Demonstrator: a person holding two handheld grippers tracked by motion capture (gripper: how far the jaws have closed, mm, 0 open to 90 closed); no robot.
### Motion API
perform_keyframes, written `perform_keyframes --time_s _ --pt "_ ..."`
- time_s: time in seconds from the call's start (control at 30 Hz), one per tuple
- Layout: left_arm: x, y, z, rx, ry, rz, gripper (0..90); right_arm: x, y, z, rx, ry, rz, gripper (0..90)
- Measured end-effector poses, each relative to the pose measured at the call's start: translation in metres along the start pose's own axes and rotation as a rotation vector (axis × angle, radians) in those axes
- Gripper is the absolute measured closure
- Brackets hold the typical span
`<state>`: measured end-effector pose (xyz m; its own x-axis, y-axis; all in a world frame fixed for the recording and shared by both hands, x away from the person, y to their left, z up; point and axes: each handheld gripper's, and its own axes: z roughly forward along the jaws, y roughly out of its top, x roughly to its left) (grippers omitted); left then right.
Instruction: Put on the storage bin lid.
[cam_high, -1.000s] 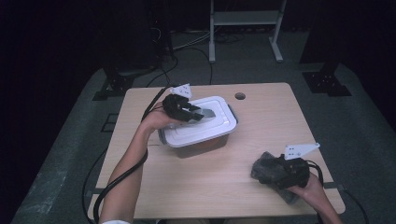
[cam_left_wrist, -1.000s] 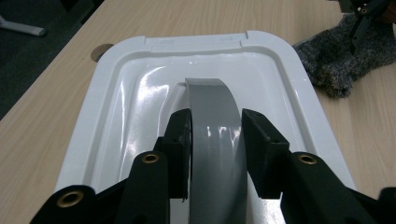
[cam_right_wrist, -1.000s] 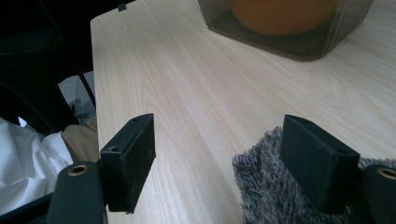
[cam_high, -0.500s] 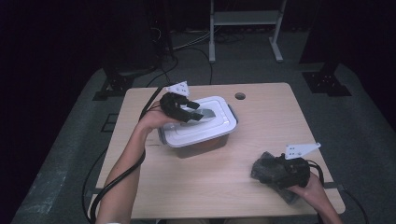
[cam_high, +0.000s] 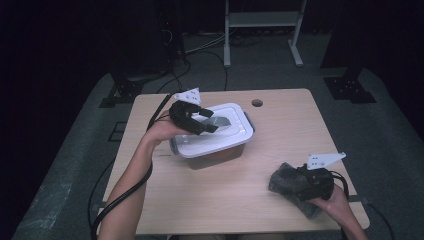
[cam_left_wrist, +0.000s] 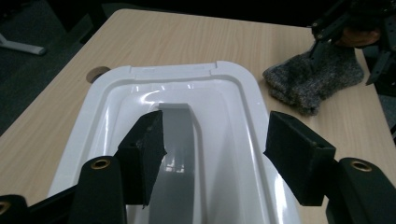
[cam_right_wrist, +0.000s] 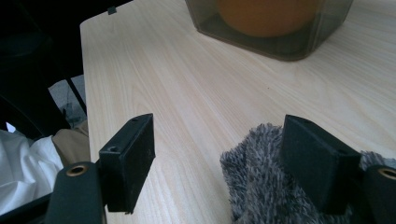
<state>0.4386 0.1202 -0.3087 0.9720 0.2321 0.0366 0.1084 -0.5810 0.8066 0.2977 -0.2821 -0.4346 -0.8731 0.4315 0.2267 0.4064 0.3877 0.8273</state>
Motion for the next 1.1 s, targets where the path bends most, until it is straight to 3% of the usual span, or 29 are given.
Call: perform_keyframes --time_s 0.73,1.1 --pt "-0.026 -0.009 -0.017 -0.026 0.009 0.003 30.7 -0.002 0.000 -0.003 -0.002 -0.020 0.007 24.8" --pt "-0.035 -0.019 -0.023 -0.029 0.014 -0.018 27.5 -0.003 0.000 -0.004 -0.005 -0.022 0.009 24.8"
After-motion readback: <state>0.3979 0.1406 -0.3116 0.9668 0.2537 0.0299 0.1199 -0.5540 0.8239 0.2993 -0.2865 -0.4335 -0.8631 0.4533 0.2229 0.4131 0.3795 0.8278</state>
